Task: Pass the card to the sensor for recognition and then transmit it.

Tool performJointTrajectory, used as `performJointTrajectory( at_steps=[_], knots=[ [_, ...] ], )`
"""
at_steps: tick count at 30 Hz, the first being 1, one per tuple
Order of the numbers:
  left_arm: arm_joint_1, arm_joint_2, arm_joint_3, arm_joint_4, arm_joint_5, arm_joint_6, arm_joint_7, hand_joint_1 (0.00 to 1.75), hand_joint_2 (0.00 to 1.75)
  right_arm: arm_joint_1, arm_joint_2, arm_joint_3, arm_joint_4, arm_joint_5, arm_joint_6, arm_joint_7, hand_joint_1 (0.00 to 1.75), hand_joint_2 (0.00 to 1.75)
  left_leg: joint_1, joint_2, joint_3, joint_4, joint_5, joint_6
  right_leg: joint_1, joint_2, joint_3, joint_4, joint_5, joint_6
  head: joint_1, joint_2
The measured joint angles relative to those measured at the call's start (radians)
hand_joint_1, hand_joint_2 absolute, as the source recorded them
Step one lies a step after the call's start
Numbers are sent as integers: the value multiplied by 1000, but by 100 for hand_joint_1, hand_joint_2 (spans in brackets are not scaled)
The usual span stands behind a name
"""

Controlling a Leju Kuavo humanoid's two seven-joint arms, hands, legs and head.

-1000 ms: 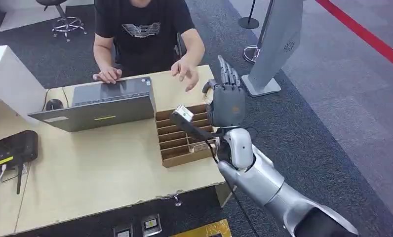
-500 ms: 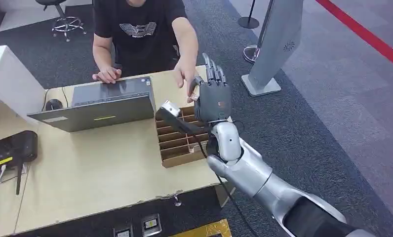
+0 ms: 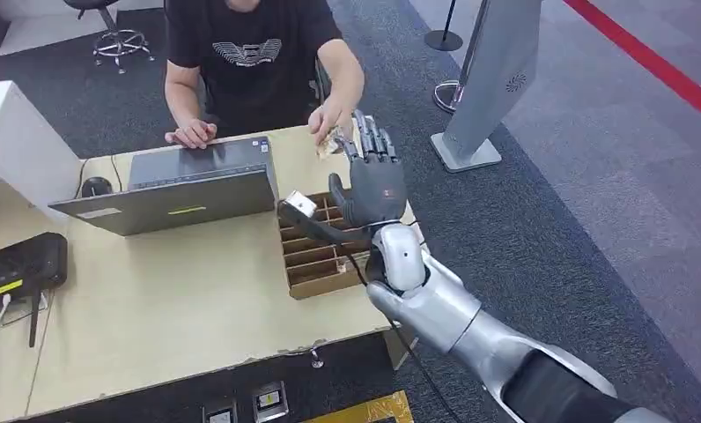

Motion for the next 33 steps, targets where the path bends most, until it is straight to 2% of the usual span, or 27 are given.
performJointTrajectory(
  at_steps=[11, 16, 20, 23, 25, 29, 33],
  knots=[
    [3, 1, -3, 0, 11, -1, 0, 0, 0, 48, 1, 1, -36, 41, 3, -9, 0, 175, 0, 0, 0, 0, 0, 0, 0, 0, 0, 0, 0, 0, 0, 0],
    [12, 3, -3, 0, 39, -2, 0, 0, 0, 106, -17, 9, -141, 55, 48, -11, 0, 175, 0, 0, 0, 0, 0, 0, 0, 1, -1, 0, 0, 0, 0, 0],
    [23, 7, -2, 0, 62, -5, -2, 0, 0, 158, -54, 14, -261, 58, 124, -14, 0, 175, 0, 0, 0, 0, 0, 0, 0, 1, -1, 0, 0, 0, 0, 0],
    [31, 11, -2, 0, 76, -8, -3, 0, 0, 189, -89, 18, -358, 65, 214, -8, 0, 175, 0, 0, 0, 0, 0, 0, 0, 1, -1, 0, 0, 0, 0, 0],
    [37, 12, -2, 0, 90, -8, -4, 0, 0, 201, -114, 22, -427, 42, 300, -20, 0, 175, 0, 1, 0, 0, 0, 0, 0, 2, -1, 0, 0, 0, 0, 0],
    [45, 15, -2, 0, 121, -5, -19, 0, 0, 200, -154, 46, -536, -86, 596, -48, 0, 175, 0, 1, 0, 0, 0, 0, 0, 2, -1, 0, 0, 0, -1, 0],
    [48, 17, -1, 0, 136, 1, -21, 0, 0, 169, -175, 83, -612, -189, 818, -48, 0, 175, 0, 2, 0, 0, 0, 0, 0, 3, -1, 0, 0, 0, 0, 0]
  ],
)
